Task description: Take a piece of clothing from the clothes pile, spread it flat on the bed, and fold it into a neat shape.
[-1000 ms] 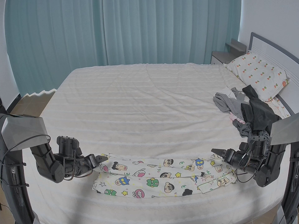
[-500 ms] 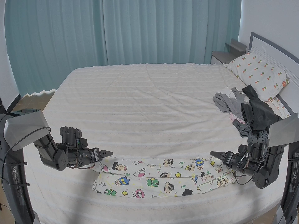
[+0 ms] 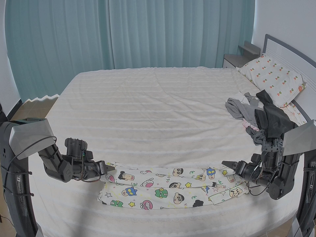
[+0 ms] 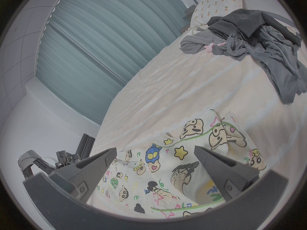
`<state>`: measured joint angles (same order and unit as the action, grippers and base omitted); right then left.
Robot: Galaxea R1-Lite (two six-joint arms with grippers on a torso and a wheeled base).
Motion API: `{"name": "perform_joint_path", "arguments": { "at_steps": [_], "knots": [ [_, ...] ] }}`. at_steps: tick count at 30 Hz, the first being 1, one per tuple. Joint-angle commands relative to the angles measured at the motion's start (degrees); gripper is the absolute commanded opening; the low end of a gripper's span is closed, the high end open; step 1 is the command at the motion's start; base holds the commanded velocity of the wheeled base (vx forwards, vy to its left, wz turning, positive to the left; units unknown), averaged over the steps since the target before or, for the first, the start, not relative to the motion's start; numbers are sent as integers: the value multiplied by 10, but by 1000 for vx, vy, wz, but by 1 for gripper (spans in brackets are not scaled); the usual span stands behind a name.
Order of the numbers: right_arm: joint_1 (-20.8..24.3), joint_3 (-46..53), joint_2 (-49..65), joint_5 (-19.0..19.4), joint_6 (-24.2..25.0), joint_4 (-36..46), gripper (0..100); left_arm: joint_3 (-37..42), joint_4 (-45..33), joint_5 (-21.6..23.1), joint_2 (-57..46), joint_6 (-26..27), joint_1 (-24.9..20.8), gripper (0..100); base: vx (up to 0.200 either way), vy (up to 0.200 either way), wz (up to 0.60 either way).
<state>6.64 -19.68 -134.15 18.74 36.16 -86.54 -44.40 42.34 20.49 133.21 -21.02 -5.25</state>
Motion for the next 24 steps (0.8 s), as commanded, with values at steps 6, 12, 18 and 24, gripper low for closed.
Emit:
{"name": "perform_joint_path", "arguments": {
  "at_steps": [6,12,18,24],
  "knots": [
    [0,-10,-21,2,0,0,100,0,1,-1,-1,-4,0,0,0,0,0],
    [0,-10,-23,2,-1,0,100,-16,12,-9,-22,-12,-8,0,0,0,0],
    [3,-15,-38,2,-1,0,100,-41,12,-17,-33,-38,-14,0,0,0,0],
    [4,-20,-45,2,-2,1,100,-82,11,-51,-21,-45,-18,0,0,0,0]
  ]
}}
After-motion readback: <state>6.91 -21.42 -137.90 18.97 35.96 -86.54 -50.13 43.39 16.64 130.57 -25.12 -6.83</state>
